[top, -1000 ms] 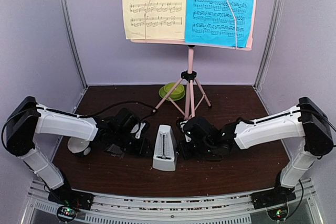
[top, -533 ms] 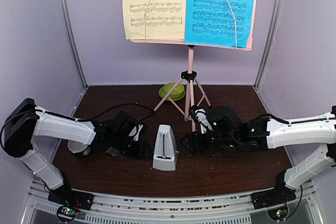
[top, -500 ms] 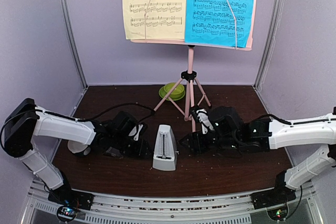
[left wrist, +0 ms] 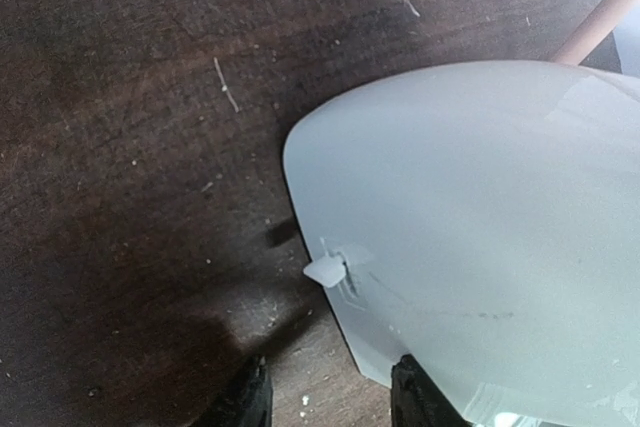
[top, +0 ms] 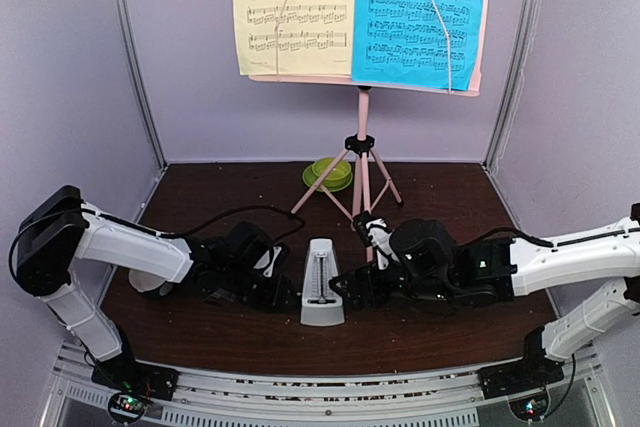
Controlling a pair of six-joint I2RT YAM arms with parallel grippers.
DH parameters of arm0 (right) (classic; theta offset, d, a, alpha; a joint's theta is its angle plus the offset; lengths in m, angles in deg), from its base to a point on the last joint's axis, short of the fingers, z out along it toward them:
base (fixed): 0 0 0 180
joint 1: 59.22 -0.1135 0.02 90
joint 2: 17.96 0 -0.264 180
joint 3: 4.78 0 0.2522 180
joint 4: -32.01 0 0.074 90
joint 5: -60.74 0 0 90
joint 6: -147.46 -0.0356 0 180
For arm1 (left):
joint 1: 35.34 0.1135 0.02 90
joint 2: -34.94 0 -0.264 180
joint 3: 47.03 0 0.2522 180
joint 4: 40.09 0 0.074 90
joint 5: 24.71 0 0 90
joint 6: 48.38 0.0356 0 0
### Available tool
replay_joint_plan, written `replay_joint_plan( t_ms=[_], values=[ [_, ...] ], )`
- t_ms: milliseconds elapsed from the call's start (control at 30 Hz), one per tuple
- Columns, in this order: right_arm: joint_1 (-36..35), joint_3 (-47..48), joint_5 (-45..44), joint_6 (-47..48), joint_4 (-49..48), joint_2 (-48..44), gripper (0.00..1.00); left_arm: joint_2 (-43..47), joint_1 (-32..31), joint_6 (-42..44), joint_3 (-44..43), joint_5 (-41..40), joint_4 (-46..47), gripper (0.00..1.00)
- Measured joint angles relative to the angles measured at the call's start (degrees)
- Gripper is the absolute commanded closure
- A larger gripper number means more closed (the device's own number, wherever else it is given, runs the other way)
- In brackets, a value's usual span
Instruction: Set up the instrument practice props
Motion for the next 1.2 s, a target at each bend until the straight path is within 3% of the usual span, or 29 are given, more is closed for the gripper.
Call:
replay_joint_plan(
  t_ms=[267, 567, 867, 1200],
  values=[
    [-0.1, 2.1, -3.0, 1.0, -2.4, 3.2, 0.2, 1.1, 0.0, -0.1, 0.2, -0.1, 0.0, 0.54],
    [-0.1, 5.3, -4.9, 1.8, -5.4, 7.9, 0.37, 2.2, 0.0, -0.1, 0.3, -0.3, -0.1, 0.54],
    [-0.1, 5.3, -6.9, 2.3, -6.1, 8.4, 0.6, 3.1, 0.0, 0.0, 0.5, -0.3, -0.1, 0.54],
    [-0.1, 3.7, -6.8, 2.8, -7.6, 7.7, 0.7, 3.1, 0.0, 0.4, 0.5, -0.5, -0.7, 0.54]
  ],
)
